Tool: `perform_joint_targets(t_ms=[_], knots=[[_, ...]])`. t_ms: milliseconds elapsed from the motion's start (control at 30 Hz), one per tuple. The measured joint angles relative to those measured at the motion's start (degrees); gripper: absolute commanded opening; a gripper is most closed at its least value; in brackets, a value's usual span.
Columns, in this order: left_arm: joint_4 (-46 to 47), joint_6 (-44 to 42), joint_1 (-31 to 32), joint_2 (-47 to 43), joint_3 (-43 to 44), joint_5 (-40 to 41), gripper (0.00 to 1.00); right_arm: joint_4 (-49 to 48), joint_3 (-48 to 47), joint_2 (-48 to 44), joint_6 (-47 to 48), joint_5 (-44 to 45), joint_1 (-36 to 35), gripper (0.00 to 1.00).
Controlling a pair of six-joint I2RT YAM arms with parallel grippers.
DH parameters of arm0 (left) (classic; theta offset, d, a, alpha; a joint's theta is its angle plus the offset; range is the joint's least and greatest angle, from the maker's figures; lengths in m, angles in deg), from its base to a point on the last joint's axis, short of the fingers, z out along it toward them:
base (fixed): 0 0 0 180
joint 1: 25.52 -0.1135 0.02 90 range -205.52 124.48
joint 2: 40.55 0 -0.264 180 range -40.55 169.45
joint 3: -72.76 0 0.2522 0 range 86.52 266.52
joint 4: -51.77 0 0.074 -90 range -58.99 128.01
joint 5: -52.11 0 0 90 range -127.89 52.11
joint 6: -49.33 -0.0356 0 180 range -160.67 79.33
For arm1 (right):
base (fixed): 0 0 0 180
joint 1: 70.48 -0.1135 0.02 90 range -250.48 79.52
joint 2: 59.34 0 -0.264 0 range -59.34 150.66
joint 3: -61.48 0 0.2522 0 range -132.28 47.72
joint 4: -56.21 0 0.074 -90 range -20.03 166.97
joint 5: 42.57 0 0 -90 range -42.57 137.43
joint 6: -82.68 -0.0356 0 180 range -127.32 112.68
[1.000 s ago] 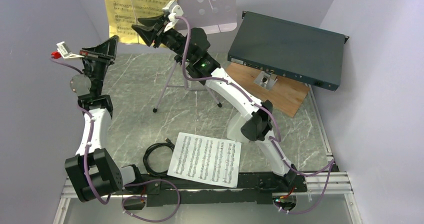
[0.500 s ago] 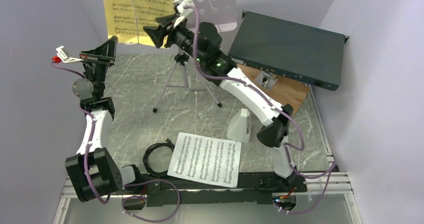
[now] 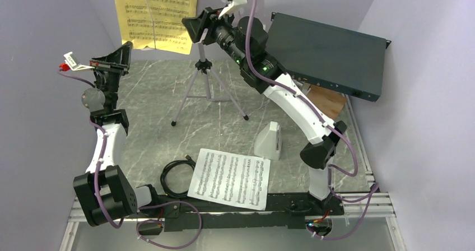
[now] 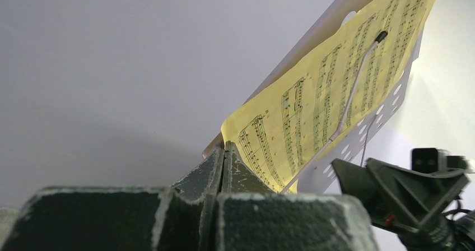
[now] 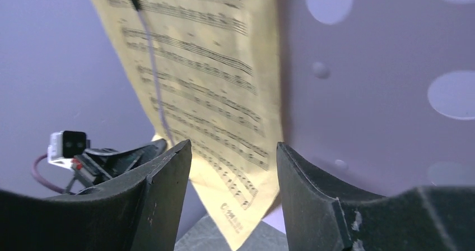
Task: Set up the instrument practice props
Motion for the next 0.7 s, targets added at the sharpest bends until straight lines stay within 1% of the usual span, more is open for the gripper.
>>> perform_joint_targets(t_ms=[167, 333, 467, 567, 700], knots=[[-0.26, -0.02, 0.00, 0.00, 0.02, -0.24, 0.00, 0.24, -0.13, 2.89, -2.60, -1.90, 1.92, 0.59], [-0.33, -0.07, 0.00, 0.00, 0.02, -0.94, 0.00, -0.39, -1.75, 5.11, -2.56, -4.79, 2.43, 0.52], [-0.33, -0.09, 0.00, 0.00, 0.02, -1.14, 0.00, -3.28, -1.31, 5.53, -2.60, -6.27, 2.82, 0.48], [-0.35, -0.09, 0.00, 0.00, 0.02, -1.44, 0.00, -6.49, -0.66, 5.53, -2.54, -6.75, 3.02, 0.44], [-0.50, -0.09, 0.00, 0.00, 0.02, -1.66, 0.00, -9.62, -1.14, 6.05, -1.88, -6.97, 3.28, 0.33]])
